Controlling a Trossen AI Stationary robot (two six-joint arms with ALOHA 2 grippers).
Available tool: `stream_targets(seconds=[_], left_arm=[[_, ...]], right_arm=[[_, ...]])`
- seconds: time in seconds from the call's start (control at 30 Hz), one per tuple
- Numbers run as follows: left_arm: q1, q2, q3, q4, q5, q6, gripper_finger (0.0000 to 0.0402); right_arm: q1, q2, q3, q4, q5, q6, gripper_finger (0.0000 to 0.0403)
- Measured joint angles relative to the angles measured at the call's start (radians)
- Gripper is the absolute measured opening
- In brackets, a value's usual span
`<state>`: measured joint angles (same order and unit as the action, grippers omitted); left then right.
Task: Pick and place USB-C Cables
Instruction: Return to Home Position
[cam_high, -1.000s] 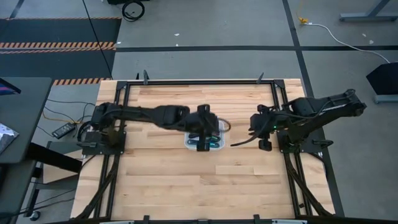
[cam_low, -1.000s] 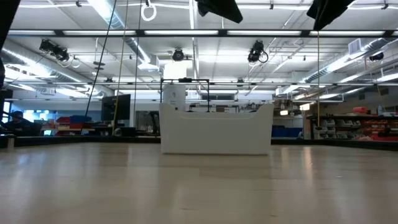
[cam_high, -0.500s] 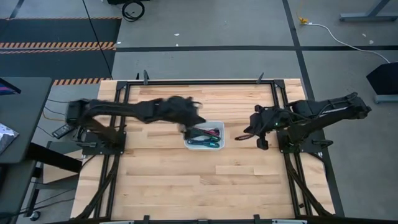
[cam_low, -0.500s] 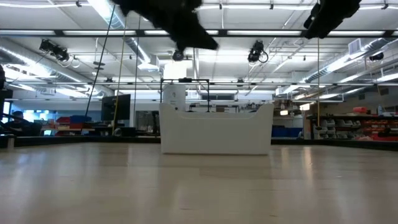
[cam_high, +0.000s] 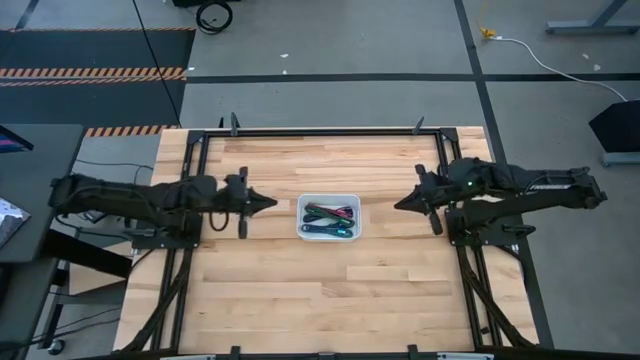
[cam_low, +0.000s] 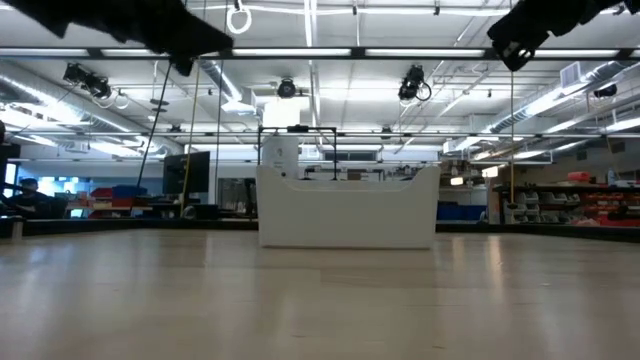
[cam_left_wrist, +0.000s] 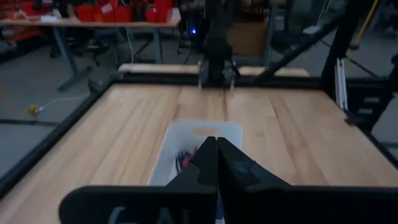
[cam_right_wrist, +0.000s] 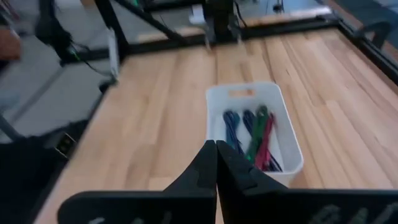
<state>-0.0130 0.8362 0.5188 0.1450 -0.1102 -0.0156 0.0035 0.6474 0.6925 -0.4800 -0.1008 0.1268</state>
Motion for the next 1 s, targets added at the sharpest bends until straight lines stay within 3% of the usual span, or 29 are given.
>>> stream_targets(seconds=[0.2, 0.63, 1.0], left_arm=[[-0.015, -0.138, -0.12, 0.005, -0.018, -0.006, 0.0], [-0.019, -0.36, -0.291, 0.036, 0.006, 0.012, 0.0002], [-0.02, -0.525, -0.392, 0.043, 0.089, -0.019, 0.0004]], right_arm=[[-0.057, -0.145, -0.152, 0.091, -0.09, 0.03, 0.0002], [-0.072, -0.489, -0.397, 0.243, -0.089, 0.154, 0.0003], [-0.072, -0.587, -0.522, 0.408, -0.1, 0.152, 0.0004]])
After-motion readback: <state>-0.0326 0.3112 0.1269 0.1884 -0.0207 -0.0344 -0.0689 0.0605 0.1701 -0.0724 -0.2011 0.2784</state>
